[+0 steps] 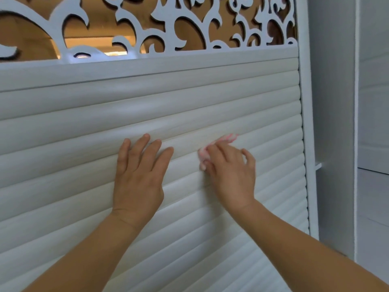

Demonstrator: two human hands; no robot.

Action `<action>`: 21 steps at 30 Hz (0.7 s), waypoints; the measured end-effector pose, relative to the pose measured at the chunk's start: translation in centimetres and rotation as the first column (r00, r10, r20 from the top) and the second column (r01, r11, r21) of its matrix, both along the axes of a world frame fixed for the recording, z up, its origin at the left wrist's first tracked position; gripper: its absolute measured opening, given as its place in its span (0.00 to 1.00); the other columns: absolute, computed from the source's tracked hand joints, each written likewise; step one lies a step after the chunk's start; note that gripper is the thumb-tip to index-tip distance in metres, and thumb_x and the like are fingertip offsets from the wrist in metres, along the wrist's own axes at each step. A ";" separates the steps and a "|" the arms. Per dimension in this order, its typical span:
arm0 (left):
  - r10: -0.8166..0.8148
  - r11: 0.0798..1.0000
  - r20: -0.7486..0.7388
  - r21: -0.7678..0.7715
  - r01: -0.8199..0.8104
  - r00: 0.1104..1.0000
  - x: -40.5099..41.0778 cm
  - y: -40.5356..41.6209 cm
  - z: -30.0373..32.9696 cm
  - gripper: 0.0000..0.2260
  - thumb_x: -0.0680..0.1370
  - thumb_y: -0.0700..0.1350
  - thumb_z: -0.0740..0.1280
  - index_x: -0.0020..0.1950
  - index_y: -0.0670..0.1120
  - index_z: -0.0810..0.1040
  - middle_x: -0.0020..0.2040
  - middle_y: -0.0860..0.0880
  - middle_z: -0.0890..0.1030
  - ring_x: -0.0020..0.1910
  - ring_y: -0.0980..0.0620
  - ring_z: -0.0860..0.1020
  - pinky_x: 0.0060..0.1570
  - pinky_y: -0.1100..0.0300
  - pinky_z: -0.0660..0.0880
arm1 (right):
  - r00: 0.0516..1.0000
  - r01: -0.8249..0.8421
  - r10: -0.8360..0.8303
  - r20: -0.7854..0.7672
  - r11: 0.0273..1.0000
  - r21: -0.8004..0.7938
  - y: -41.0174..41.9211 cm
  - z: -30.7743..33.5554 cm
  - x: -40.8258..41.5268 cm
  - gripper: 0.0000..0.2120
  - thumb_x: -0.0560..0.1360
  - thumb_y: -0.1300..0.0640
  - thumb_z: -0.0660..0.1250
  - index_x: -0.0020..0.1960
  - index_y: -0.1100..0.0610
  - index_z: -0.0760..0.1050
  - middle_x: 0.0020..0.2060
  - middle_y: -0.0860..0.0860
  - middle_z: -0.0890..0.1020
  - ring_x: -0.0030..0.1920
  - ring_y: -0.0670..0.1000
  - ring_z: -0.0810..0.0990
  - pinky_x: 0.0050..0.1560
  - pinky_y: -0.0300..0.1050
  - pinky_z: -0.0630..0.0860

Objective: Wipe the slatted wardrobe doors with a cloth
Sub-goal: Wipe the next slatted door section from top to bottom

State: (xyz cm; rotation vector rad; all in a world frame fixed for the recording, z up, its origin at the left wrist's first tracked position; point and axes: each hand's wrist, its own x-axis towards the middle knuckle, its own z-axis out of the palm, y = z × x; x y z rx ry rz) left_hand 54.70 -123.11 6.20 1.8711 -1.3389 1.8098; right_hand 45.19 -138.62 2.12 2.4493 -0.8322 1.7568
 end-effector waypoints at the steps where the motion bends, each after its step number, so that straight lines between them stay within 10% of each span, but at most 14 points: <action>1: -0.011 1.000 -0.012 0.011 0.011 1.000 -0.2 -0.2 0.0 0.22 0.69 0.31 0.55 0.57 0.42 0.78 0.57 0.40 0.78 0.63 0.40 0.68 0.69 0.43 0.56 | 0.999 -0.030 0.029 -0.019 0.997 -0.073 1.2 -0.2 0.5 0.14 0.70 0.50 0.59 0.52 0.49 0.77 0.50 0.48 0.80 0.50 0.52 0.80 0.60 0.53 0.59; 7: -0.086 0.990 -0.076 0.109 0.094 0.993 -1.5 -2.3 -0.1 0.19 0.71 0.38 0.54 0.57 0.42 0.78 0.55 0.44 0.79 0.60 0.45 0.70 0.68 0.49 0.57 | 0.994 -0.110 0.100 -0.052 0.957 -0.268 0.9 -0.5 0.6 0.16 0.74 0.49 0.59 0.58 0.50 0.77 0.52 0.45 0.79 0.53 0.48 0.77 0.64 0.54 0.60; 21: 0.021 0.996 -0.059 0.091 -0.015 0.998 -3.1 -9.0 -0.5 0.26 0.66 0.34 0.52 0.60 0.41 0.78 0.58 0.41 0.78 0.61 0.42 0.68 0.65 0.48 0.58 | 0.999 -0.035 0.038 -0.021 0.991 0.126 -14.6 -0.7 -4.4 0.15 0.79 0.48 0.56 0.64 0.46 0.72 0.63 0.46 0.74 0.61 0.49 0.74 0.65 0.59 0.61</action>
